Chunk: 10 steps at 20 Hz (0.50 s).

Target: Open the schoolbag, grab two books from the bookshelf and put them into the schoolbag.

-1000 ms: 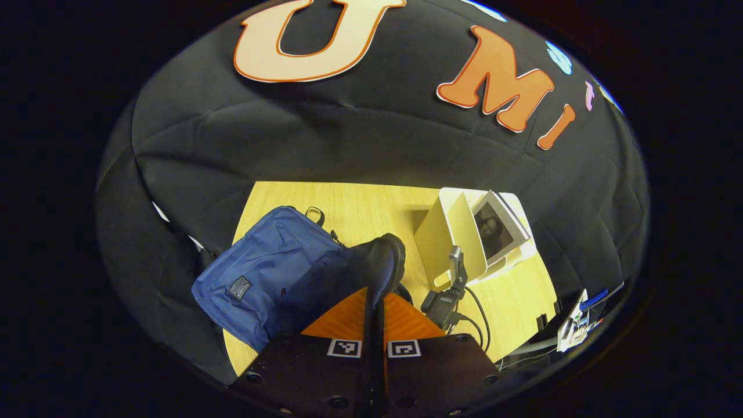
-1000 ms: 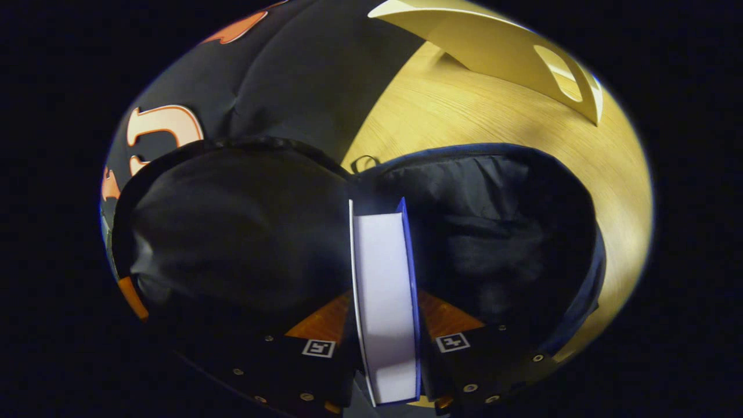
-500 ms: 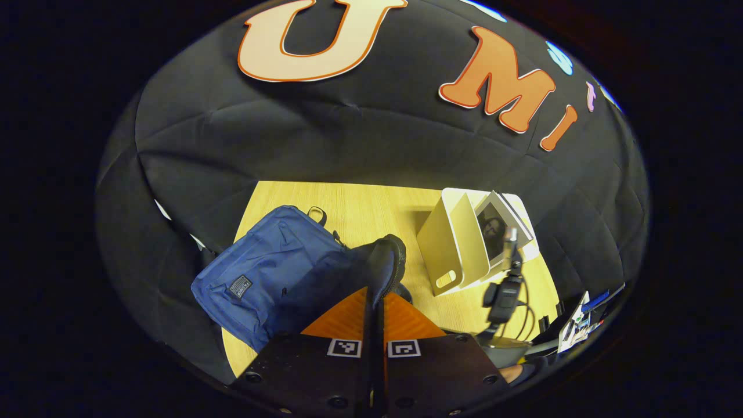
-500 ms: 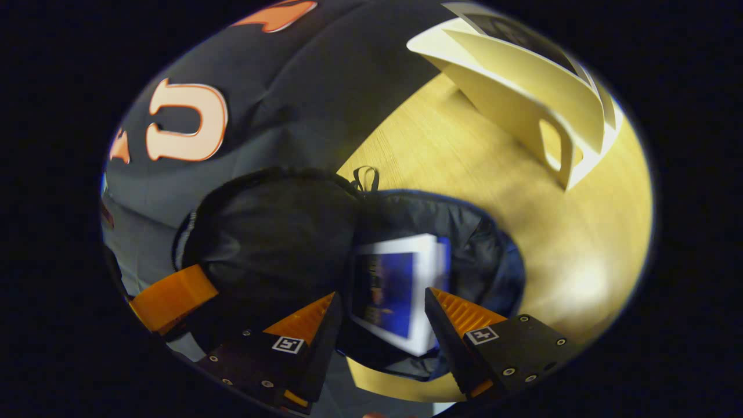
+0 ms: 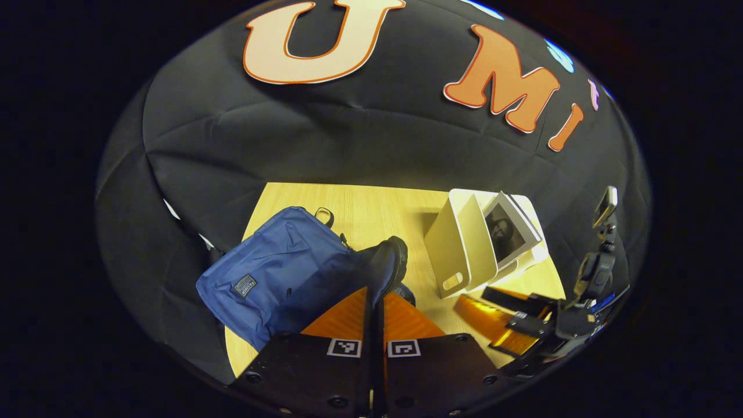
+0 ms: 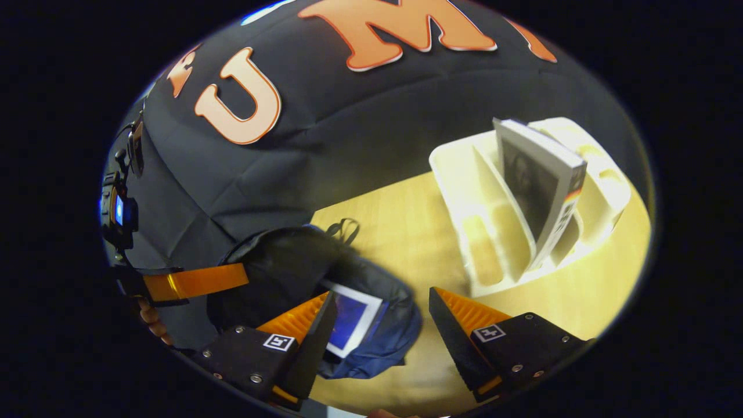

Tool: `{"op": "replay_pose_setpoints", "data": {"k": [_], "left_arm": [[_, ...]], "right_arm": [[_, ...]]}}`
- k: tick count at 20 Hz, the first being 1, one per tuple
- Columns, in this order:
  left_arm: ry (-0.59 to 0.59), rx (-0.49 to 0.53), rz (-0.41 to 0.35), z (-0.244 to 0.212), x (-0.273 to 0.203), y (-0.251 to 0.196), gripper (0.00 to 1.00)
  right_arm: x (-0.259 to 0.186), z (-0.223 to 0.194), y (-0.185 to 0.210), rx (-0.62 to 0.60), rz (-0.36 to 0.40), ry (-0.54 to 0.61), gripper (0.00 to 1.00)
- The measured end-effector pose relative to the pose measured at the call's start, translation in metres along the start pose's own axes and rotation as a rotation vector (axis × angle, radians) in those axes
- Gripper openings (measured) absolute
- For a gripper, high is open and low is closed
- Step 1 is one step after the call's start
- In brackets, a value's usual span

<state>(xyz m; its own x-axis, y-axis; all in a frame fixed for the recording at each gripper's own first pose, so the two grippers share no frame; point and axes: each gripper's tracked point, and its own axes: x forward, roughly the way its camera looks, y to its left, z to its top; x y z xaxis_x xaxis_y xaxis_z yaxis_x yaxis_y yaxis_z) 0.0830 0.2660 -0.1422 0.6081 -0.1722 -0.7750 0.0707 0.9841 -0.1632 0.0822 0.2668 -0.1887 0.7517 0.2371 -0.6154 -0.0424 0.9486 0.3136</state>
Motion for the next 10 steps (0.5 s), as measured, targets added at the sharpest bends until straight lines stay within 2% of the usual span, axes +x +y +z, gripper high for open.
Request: {"op": "replay_pose_setpoints", "data": {"k": [5, 10], "left_arm": [[-0.005, -0.025, 0.016, -0.004, 0.002, -0.002, 0.02], [-0.013, -0.020, 0.037, -0.004, 0.001, 0.000, 0.02]], "right_arm": [[-0.027, 0.067, -0.058, -0.188, -0.177, -0.119, 0.97], [-0.048, 0.128, -0.111, -0.286, -0.308, -0.149, 0.97]]}}
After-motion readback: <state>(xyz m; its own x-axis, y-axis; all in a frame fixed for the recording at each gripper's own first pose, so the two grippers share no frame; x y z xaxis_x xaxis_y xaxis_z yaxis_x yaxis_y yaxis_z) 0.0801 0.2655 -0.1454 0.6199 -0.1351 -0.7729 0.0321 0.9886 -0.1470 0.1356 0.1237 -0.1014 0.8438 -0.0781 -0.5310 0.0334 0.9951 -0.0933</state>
